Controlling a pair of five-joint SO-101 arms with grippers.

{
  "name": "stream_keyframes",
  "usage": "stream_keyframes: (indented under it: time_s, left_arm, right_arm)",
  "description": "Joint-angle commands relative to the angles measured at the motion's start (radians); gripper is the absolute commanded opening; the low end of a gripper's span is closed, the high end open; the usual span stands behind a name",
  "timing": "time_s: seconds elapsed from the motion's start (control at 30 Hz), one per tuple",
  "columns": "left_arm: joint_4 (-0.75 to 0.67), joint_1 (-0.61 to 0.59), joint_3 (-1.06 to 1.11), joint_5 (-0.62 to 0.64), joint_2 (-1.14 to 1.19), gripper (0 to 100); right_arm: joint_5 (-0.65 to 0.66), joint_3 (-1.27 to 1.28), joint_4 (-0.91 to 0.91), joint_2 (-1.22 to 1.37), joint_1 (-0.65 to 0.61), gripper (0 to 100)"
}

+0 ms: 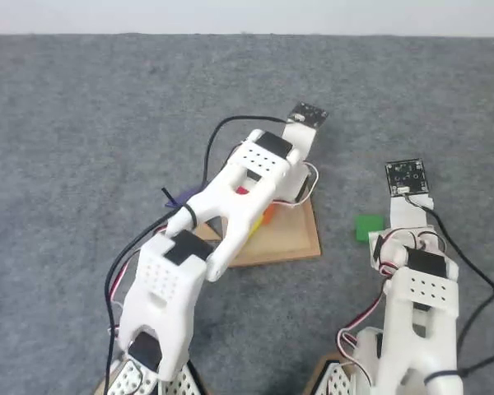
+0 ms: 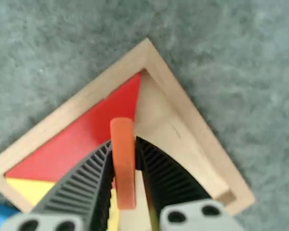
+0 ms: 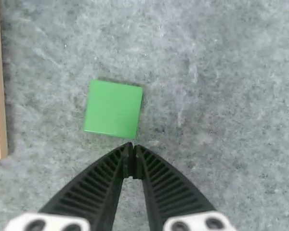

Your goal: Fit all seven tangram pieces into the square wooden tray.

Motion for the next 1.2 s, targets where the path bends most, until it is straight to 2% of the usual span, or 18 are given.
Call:
stream_keyframes:
  time_s: [0.0,0.23,0.63,1.17]
  left_arm:
    - [0.011,-0.003,-0.097,0.026,0.031,6]
    - [0.012,0.005,-0.125,0.026,0.035,8]
    - [0.18,0.006,-0.305,0.038,0.035,9]
    - [0.23,0.041,-0.381,0.032,0.035,9]
  right_arm:
    - [-0.009,-0.008,-0.024,-0.031,-0.013,0.9]
    - [-0.009,-0.008,-0.024,-0.031,-0.016,0.9]
    - [-0.008,-0.006,-0.025,-0.031,-0.051,0.8]
    - [-0.008,-0.005,-0.025,-0.031,-0.051,0.8]
